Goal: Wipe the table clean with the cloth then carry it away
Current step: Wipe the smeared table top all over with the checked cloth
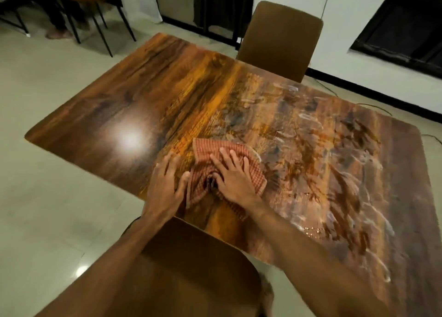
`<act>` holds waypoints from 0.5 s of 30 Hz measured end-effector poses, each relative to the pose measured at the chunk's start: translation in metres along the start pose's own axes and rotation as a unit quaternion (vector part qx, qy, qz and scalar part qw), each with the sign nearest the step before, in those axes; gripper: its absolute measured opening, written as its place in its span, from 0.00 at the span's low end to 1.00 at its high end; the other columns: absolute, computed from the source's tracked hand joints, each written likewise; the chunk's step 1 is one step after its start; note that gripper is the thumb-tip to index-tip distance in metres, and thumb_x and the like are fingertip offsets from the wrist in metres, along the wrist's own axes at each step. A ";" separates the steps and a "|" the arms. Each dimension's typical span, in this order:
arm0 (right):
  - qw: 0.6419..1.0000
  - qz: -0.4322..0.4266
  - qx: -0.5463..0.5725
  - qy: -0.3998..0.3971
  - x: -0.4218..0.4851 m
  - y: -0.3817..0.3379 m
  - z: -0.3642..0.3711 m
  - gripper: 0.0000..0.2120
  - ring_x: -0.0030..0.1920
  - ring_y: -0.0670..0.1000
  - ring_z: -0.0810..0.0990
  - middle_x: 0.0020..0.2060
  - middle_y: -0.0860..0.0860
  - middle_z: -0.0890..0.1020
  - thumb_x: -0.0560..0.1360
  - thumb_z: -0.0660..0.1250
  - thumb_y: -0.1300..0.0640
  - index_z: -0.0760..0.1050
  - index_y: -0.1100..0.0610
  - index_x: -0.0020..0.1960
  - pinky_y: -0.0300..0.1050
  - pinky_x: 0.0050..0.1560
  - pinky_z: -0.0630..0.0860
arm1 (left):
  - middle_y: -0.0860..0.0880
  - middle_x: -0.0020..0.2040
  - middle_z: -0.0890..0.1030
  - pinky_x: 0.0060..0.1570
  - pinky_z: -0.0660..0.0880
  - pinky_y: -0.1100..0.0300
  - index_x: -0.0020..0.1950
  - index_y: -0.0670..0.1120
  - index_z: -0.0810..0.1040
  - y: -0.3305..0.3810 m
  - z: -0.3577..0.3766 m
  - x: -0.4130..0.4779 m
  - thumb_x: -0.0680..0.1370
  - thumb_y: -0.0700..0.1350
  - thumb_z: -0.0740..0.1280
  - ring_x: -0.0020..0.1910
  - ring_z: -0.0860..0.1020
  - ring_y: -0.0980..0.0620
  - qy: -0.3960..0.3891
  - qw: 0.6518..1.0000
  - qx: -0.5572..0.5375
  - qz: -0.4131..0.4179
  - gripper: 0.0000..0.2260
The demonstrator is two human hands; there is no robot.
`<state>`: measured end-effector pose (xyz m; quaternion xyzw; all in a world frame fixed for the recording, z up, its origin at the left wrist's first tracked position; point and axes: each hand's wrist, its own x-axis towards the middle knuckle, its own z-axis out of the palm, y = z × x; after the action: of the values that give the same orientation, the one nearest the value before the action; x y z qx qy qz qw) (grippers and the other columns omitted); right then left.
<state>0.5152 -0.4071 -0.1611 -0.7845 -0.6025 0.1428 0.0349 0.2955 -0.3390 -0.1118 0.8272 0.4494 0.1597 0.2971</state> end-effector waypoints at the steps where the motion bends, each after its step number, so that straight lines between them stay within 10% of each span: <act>1: 1.000 0.022 0.003 0.003 0.018 0.023 -0.007 0.28 0.84 0.57 0.40 0.85 0.48 0.43 0.87 0.48 0.43 0.45 0.42 0.85 0.71 0.79 0.41 | 0.48 0.83 0.54 0.78 0.49 0.45 0.82 0.50 0.56 0.002 0.004 0.000 0.84 0.61 0.52 0.82 0.52 0.46 0.011 1.000 0.007 -0.014 0.29; 4: 0.998 0.062 -0.018 0.027 0.059 0.057 -0.021 0.29 0.84 0.60 0.43 0.85 0.51 0.46 0.86 0.50 0.44 0.46 0.45 0.85 0.72 0.79 0.41 | 0.48 0.83 0.55 0.79 0.53 0.41 0.82 0.50 0.56 0.013 0.013 0.005 0.82 0.63 0.49 0.82 0.52 0.46 0.046 0.997 0.017 -0.057 0.31; 10: 0.980 -0.195 -0.045 0.006 0.062 0.048 -0.016 0.28 0.84 0.57 0.47 0.85 0.50 0.48 0.86 0.48 0.42 0.49 0.44 0.85 0.68 0.79 0.45 | 0.46 0.82 0.57 0.78 0.56 0.40 0.82 0.47 0.58 0.074 0.050 0.045 0.84 0.59 0.52 0.81 0.56 0.47 0.078 0.992 0.025 -0.096 0.29; 15: 0.999 -0.021 -0.021 -0.014 0.096 0.138 -0.057 0.30 0.84 0.59 0.40 0.84 0.52 0.41 0.86 0.48 0.43 0.44 0.46 0.85 0.69 0.80 0.39 | 0.49 0.83 0.55 0.78 0.56 0.40 0.82 0.50 0.56 0.101 0.064 0.061 0.83 0.60 0.53 0.82 0.54 0.48 0.088 0.990 0.015 -0.111 0.29</act>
<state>0.6818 -0.3466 -0.1557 -0.7700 -0.6222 0.1404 0.0125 0.4281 -0.3524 -0.0977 0.7591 0.5652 0.1912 0.2603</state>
